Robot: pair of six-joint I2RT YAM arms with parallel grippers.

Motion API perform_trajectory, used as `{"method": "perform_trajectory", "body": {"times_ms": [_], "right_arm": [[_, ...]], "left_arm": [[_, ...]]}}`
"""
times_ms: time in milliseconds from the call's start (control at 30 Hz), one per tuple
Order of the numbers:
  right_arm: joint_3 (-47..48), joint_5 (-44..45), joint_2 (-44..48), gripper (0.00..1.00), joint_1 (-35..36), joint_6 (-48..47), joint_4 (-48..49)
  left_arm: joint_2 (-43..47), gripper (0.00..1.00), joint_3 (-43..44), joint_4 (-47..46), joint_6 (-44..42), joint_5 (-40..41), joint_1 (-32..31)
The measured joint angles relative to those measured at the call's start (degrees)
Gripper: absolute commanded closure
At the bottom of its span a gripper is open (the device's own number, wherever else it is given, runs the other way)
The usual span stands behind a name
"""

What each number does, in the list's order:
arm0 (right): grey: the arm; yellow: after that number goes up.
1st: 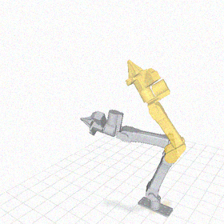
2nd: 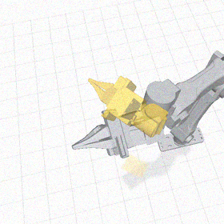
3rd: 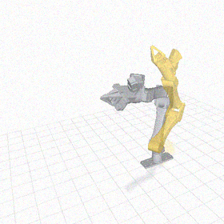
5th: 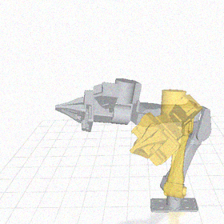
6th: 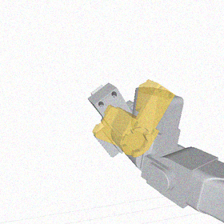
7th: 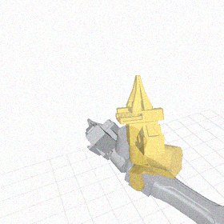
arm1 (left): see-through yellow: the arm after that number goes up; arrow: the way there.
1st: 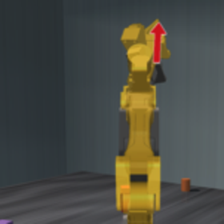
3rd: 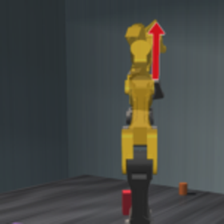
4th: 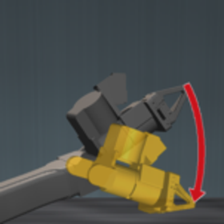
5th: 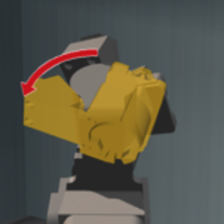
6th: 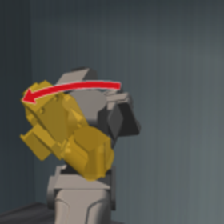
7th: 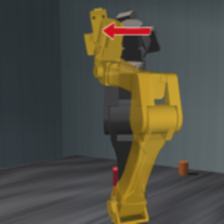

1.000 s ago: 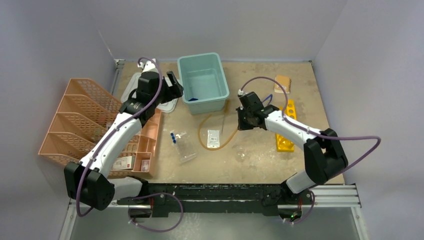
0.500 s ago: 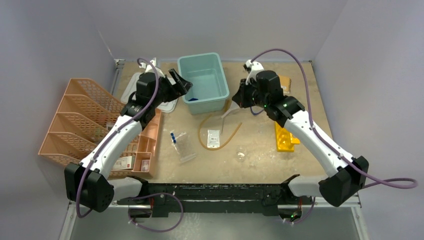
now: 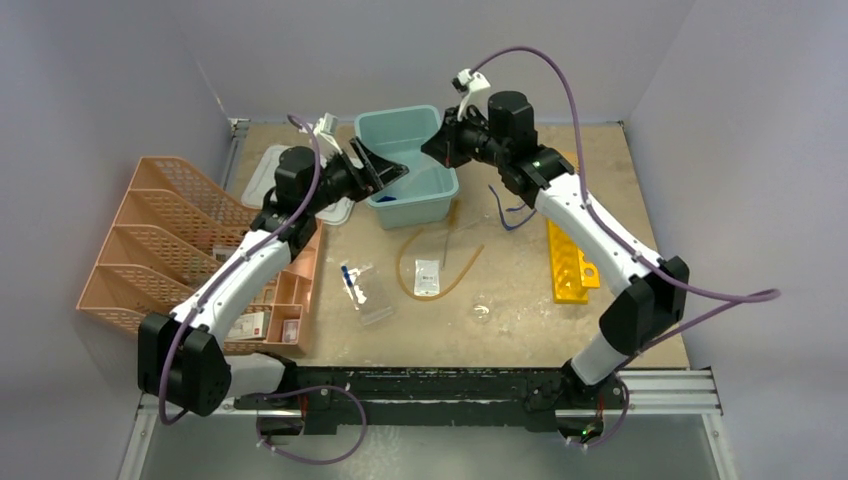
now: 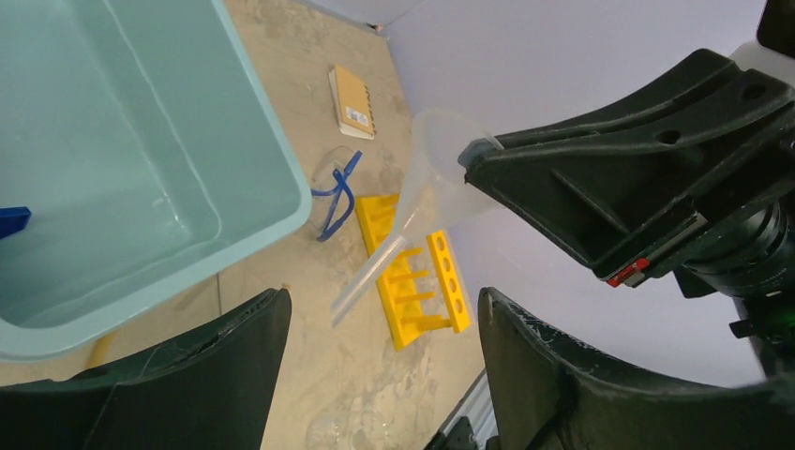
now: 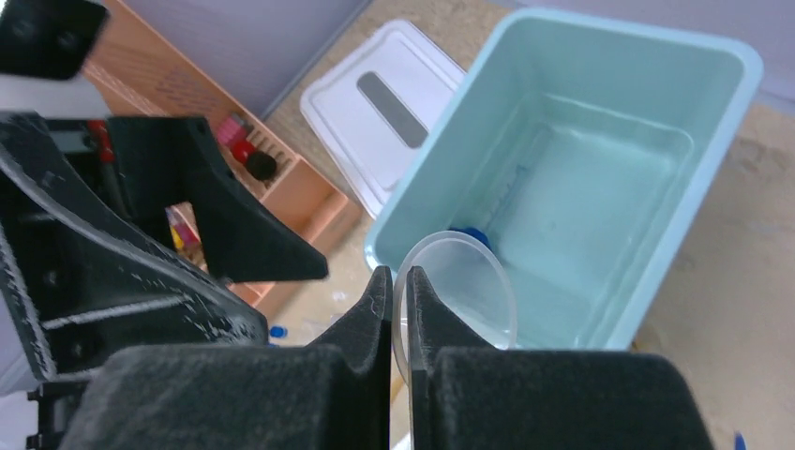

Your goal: Organize the chemistry lab equipment

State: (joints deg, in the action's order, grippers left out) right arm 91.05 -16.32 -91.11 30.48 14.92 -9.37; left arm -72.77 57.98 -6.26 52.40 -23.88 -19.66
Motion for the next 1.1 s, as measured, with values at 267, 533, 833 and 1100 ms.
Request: {"method": "perform_trajectory", "body": {"times_ms": [267, 533, 833, 1100], "right_arm": [[4.26, -6.73, -6.91, 1.0, -2.25, 6.6, 8.17], [5.49, -14.8, -12.17, 1.0, -6.6, 14.78, 15.45], [5.46, -20.7, -13.92, 1.0, -8.07, 21.99, 21.9], [5.46, -22.8, -13.97, 1.0, -8.07, 24.3, 23.87]], "left_arm": [[-6.58, 0.46, -0.15, -4.72, 5.62, 0.48, -0.02], [-7.8, 0.49, -0.02, -9.2, 8.59, 2.73, -0.02], [-8.66, 0.63, 0.42, -14.32, 10.6, 4.72, -0.02], [-8.92, 0.77, 0.42, -17.25, 12.09, 6.19, 0.04]]}}
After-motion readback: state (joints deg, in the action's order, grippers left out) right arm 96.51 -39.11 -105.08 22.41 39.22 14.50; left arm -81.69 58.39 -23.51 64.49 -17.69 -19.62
